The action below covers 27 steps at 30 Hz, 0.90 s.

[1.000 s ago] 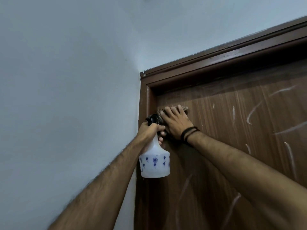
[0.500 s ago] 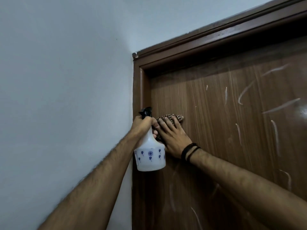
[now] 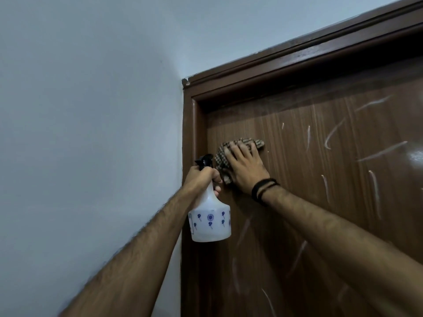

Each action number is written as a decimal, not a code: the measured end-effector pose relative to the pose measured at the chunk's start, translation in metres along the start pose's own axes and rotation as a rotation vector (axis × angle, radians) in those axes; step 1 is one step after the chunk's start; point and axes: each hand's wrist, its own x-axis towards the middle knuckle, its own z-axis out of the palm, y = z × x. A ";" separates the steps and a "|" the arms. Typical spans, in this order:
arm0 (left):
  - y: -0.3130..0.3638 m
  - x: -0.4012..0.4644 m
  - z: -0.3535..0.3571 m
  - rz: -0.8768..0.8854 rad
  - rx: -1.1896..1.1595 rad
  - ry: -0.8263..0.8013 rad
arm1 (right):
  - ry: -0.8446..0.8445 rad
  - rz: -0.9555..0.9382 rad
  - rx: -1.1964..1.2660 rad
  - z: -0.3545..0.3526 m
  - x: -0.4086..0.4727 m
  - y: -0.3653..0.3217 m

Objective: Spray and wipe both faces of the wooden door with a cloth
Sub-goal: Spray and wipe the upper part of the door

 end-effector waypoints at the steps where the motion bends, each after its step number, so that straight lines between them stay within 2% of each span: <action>1: -0.003 -0.003 0.003 -0.008 -0.002 -0.008 | -0.003 -0.031 -0.005 0.005 -0.021 -0.004; 6: -0.008 -0.014 0.018 -0.024 -0.018 -0.068 | 0.014 -0.027 -0.024 0.012 -0.068 -0.002; 13: 0.003 -0.018 0.033 -0.001 -0.060 -0.167 | 0.085 0.323 0.038 -0.016 -0.048 0.035; 17: 0.003 -0.020 0.044 -0.002 -0.066 -0.252 | 0.031 0.163 -0.001 -0.020 -0.097 0.036; 19: 0.003 -0.024 0.055 -0.009 -0.071 -0.295 | 0.099 0.216 0.027 -0.023 -0.124 0.045; 23: 0.008 -0.027 0.082 -0.001 -0.035 -0.350 | 0.329 0.459 0.039 -0.044 -0.132 0.082; 27: 0.014 -0.025 0.108 0.011 0.009 -0.372 | 0.243 0.462 -0.036 -0.065 -0.108 0.136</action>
